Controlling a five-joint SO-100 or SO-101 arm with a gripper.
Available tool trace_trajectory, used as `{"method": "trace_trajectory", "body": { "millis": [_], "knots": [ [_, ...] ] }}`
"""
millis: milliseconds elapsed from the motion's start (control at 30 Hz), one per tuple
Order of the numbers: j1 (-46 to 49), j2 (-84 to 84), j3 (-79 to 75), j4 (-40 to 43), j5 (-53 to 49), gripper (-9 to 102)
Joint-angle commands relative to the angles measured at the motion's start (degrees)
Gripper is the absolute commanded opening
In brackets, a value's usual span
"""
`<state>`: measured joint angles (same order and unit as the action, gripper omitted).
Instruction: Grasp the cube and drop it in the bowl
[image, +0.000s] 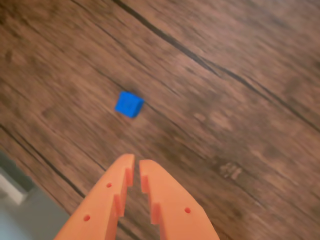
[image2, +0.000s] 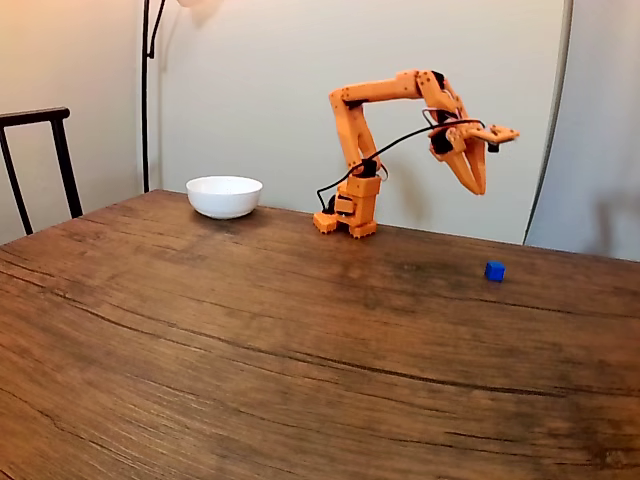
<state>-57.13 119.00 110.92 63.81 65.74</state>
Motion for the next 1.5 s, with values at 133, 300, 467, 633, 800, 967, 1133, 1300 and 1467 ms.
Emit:
{"method": "trace_trajectory", "body": {
  "millis": [133, 300, 467, 633, 800, 967, 1133, 1300, 1467],
  "knots": [
    [-0.8, -8.2, -7.8, -0.6, -4.7, 0],
    [-2.0, -14.4, -11.3, -0.4, -9.4, 0],
    [-4.0, -20.7, -18.6, 7.6, -14.8, 0],
    [-4.4, -27.3, -27.5, 14.8, -18.4, 8],
    [-4.2, -34.3, -33.2, 14.5, -18.5, 13],
    [-4.5, -40.9, -38.5, 14.9, -22.0, 20],
    [-5.0, -46.2, -43.2, 14.9, -23.7, 32],
    [-6.6, -50.6, -46.4, 15.1, -27.3, 35],
    [-9.0, -53.3, -47.0, 14.2, -31.7, 35]
  ]
}}
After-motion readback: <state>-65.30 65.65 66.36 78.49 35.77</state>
